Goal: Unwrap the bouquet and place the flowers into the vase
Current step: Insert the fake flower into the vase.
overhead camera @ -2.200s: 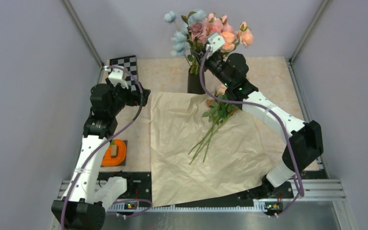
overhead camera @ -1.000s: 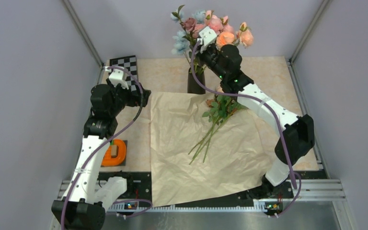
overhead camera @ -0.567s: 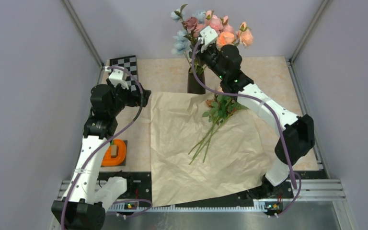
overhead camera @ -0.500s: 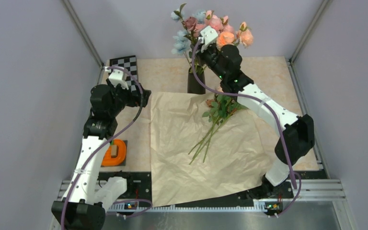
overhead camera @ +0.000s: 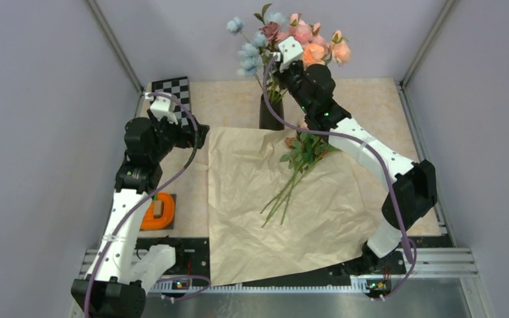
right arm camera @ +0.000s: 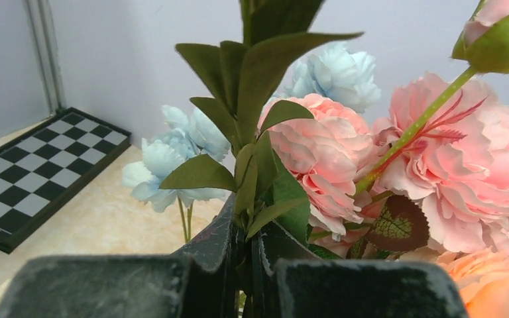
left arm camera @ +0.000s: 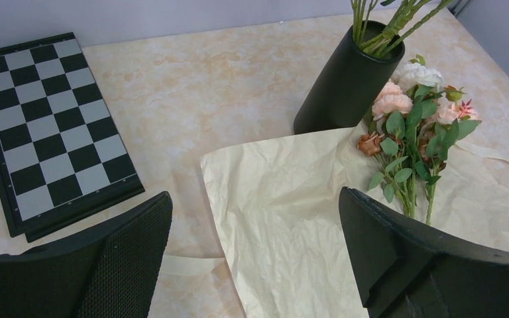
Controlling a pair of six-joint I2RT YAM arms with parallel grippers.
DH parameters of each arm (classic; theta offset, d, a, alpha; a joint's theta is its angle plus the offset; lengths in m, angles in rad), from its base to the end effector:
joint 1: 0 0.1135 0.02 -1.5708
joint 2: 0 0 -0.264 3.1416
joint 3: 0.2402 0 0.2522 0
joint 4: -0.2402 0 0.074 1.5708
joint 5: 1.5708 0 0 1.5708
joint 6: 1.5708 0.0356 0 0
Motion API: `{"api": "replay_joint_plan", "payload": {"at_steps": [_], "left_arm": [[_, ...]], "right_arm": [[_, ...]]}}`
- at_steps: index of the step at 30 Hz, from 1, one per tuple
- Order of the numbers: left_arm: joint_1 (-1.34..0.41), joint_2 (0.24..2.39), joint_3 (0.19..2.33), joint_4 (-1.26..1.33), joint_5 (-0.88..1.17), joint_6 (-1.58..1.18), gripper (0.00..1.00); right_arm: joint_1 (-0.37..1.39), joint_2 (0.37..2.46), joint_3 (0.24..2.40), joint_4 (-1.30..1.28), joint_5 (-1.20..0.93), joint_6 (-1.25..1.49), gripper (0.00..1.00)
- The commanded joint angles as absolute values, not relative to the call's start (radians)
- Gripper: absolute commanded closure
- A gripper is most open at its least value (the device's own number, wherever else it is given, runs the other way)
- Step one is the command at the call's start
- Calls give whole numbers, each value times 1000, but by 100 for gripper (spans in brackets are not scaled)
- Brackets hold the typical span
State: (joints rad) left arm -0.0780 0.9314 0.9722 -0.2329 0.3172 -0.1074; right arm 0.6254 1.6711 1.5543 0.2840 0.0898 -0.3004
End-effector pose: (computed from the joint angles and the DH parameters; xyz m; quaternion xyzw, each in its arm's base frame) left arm 0.2091 -0.0275 0.3747 0.0892 0.7634 -0.1795 0.6141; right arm 0.3299 0.2343 0.4254 -0.2573 0.5924 0.0948 0.7576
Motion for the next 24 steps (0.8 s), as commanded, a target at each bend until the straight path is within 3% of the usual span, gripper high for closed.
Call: {"api": "replay_joint_plan", "payload": {"at_steps": [1,24], "left_arm": [[-72,919,968,-181,331,-125,1],[-72,918,966,-178,336,-126,1]], "right_arm": [[655,1670,1556,318,152,-406,100],[663,1754,1536,242,3,-318,100]]}}
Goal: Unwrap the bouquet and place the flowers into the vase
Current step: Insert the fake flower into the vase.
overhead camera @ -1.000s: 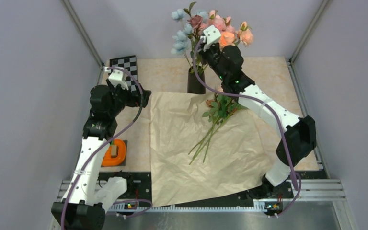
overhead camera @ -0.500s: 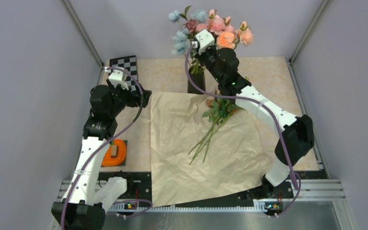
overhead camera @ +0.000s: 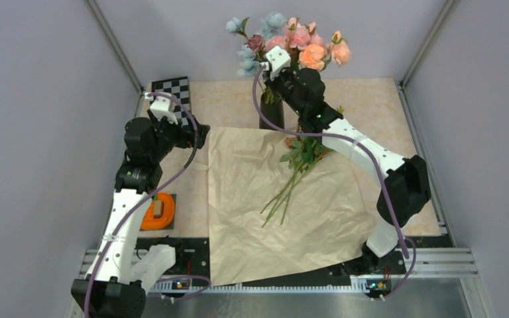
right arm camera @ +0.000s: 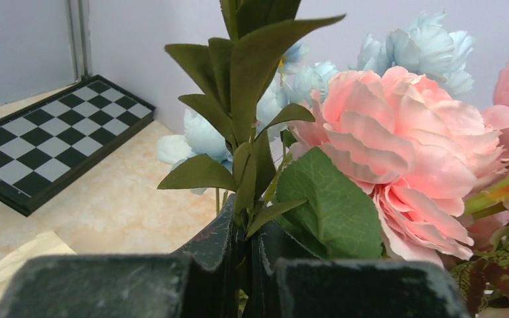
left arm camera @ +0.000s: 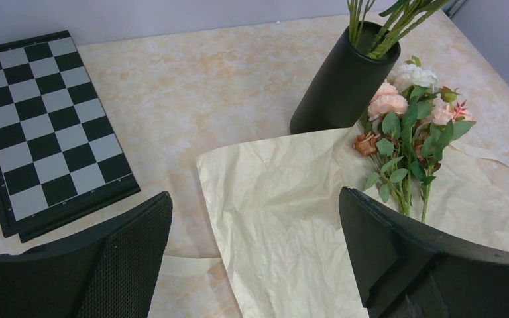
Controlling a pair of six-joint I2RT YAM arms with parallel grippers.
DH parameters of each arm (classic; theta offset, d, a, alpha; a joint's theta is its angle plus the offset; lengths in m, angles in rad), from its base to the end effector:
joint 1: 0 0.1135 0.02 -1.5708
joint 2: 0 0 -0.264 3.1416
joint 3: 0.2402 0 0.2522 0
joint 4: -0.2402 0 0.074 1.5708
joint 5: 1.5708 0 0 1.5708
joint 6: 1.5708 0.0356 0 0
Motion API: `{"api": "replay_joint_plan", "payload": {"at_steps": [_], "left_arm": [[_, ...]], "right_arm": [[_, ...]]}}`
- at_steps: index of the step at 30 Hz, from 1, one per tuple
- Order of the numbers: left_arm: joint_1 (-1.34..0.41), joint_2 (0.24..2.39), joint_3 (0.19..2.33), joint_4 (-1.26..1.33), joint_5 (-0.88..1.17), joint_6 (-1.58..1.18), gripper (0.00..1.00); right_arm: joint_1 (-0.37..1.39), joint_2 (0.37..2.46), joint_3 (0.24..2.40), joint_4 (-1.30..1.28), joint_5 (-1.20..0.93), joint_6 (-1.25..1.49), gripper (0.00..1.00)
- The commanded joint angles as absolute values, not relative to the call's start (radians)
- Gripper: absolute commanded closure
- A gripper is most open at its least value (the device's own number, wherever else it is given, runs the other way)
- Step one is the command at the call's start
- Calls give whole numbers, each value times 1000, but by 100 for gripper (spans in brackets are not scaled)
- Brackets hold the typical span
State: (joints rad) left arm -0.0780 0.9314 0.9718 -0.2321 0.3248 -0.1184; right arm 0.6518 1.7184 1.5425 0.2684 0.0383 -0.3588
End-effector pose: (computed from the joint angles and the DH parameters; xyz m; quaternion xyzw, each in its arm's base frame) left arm 0.2090 -0.0277 0.3747 0.0875 0.7633 -0.1857 0.6126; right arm 0.3344 0.2535 0.4010 -0.3137 0.5962 0.0951 0.7329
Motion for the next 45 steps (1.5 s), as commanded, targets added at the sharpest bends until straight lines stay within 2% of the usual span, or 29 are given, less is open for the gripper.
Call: {"api": "replay_joint_plan", "payload": {"at_steps": [1,8,21,24,29,36,45], "left_arm": [[-72,917,967,-178,336,-126,1],[-72,914,966,-179,333,-126,1],[-72,905,966,-179,331,-126,1],[-72,903,965,-179,331,-126,1],[-72,901,965,-179,333,-126,1],[-72,900,965,-178,336,-129,1],[-72,899,963,-175,339,-132,1]], "right_arm": [[663,1757,1534,240,4,-313,100],[663,1750,1510,245,3,-269,100],[663,1685,1461,268,-22,-221,72],[663,1666,1441,284,-37,-211,63],[664,1636,1411,290,-47,-210,56],[670,1587,1377,281,-44,-216,41],[673,1516,1335,264,33,-169,34]]}}
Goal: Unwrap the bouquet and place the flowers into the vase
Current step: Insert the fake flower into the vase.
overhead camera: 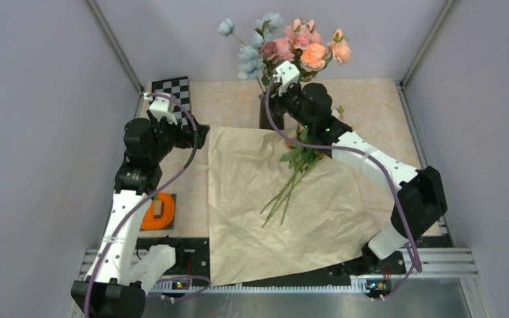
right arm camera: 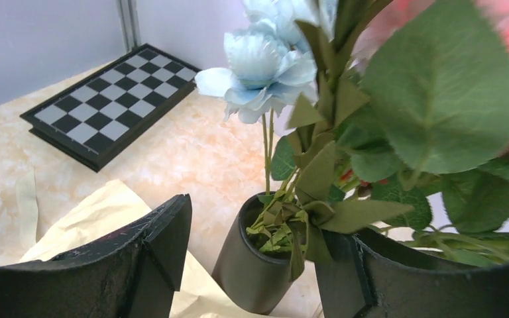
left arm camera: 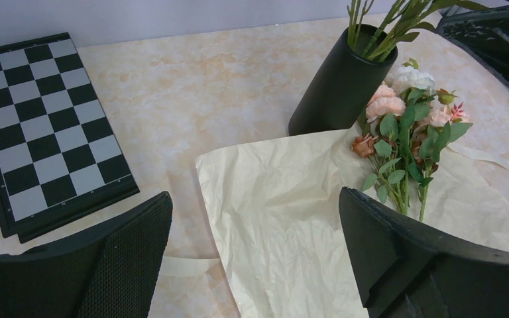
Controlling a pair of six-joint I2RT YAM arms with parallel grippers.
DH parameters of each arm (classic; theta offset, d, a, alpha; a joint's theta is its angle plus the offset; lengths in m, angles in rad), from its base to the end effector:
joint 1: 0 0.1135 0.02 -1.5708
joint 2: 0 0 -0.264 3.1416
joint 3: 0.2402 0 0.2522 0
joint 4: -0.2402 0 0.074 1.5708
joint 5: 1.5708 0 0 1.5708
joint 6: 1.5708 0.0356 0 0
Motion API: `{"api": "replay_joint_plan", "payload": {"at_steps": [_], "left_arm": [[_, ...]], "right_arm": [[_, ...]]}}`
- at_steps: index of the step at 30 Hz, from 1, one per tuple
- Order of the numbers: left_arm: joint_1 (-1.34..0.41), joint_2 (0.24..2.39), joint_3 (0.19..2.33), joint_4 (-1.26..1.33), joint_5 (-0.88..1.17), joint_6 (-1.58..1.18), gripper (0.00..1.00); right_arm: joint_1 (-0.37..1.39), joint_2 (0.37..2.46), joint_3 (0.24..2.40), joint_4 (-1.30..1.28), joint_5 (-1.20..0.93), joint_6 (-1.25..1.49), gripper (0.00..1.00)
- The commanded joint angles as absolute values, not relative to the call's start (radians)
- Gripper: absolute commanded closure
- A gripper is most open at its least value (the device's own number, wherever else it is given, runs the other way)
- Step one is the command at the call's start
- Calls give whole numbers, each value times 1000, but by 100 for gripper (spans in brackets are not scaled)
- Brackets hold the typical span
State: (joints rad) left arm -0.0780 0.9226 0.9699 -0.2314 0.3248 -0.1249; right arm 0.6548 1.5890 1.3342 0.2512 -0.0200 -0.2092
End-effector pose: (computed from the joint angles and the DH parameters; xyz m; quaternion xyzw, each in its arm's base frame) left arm 0.2069 -0.0276 0.3757 0.0855 0.7612 -0.1876 0.6149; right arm 0.3062 0.2360 0.3734 -0.3030 0.6403 0.1629 0.6868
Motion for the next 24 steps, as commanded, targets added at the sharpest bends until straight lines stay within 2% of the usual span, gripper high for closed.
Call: {"api": "replay_joint_plan", "payload": {"at_steps": [1,8,18,24], "left_arm": [[-72,899,962,-175,339,-133,1],[-72,898,960,-171,337,-136,1],[-72,899,954,-178,264,-136,1],[-74,931,963,-204,194,-159,1]], "right_arm": [[673,1514,1335,254,47,-160,34],[674,1429,1291,205,94,-83,34],[675,1290,1304,-71,86,99,35],[673,1229,1258,-231,192,290,36]]}}
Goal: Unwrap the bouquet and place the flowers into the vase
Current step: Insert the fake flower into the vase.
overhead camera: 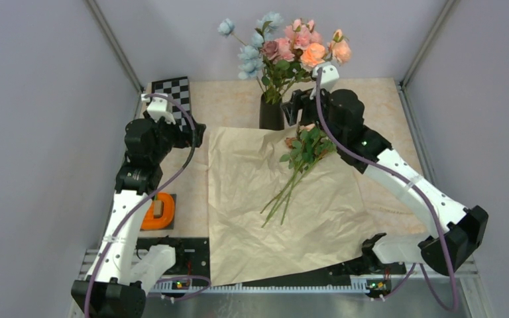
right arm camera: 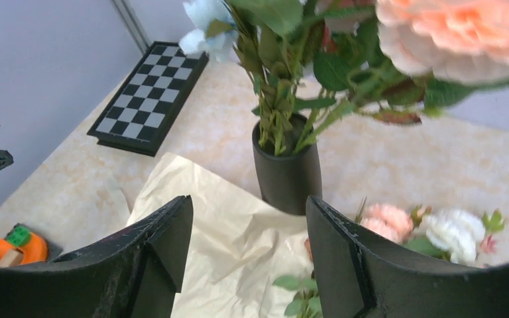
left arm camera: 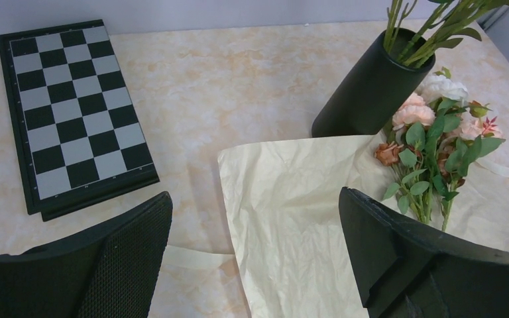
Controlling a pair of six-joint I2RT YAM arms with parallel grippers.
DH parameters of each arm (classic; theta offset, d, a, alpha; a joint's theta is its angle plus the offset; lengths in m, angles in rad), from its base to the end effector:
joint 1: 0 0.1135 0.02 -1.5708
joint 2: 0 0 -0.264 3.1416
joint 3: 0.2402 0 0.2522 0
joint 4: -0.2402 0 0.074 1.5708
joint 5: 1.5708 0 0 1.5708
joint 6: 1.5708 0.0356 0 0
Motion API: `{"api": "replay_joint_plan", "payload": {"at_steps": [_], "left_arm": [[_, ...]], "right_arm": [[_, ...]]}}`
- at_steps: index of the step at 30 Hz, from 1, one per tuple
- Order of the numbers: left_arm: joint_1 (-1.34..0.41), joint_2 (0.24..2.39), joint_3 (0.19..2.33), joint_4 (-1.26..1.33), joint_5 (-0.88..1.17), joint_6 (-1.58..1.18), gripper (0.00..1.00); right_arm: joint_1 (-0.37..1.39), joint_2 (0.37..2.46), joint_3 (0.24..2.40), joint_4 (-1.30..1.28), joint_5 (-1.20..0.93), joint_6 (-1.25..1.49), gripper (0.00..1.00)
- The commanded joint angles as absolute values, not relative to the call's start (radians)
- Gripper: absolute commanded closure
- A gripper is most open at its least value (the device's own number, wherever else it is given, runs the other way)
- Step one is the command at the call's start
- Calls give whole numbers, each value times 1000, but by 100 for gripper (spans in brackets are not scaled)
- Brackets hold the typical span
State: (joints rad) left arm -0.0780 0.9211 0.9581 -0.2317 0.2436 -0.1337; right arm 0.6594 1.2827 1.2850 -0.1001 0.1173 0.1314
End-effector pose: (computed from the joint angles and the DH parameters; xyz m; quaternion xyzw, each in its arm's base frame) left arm 0.2081 -0.0249 0.3717 0.0558 0.7686 -0.1599 0.6169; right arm 0.2386 0.1797 0.4165 -0.1550 0.7242 0.2182 0.6355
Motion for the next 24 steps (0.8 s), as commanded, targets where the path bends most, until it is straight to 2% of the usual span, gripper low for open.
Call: {"api": "replay_joint_plan", "payload": {"at_steps": [1,11,16,24], "left_arm": [[-75,931,964,-203,197,-159,1],[-90,927,962,-206,178,-158,1],[-109,928,960,-206,175,-158,1],[-121,927,959,-206,175,-156,1]], "right_arm": [[671,1218,1241,-250,202,320,36],[507,1070,967,-309,153,692,40],[422,1029,748,-169,67,835,46],[420,1107,590,8,30,941,51]]}}
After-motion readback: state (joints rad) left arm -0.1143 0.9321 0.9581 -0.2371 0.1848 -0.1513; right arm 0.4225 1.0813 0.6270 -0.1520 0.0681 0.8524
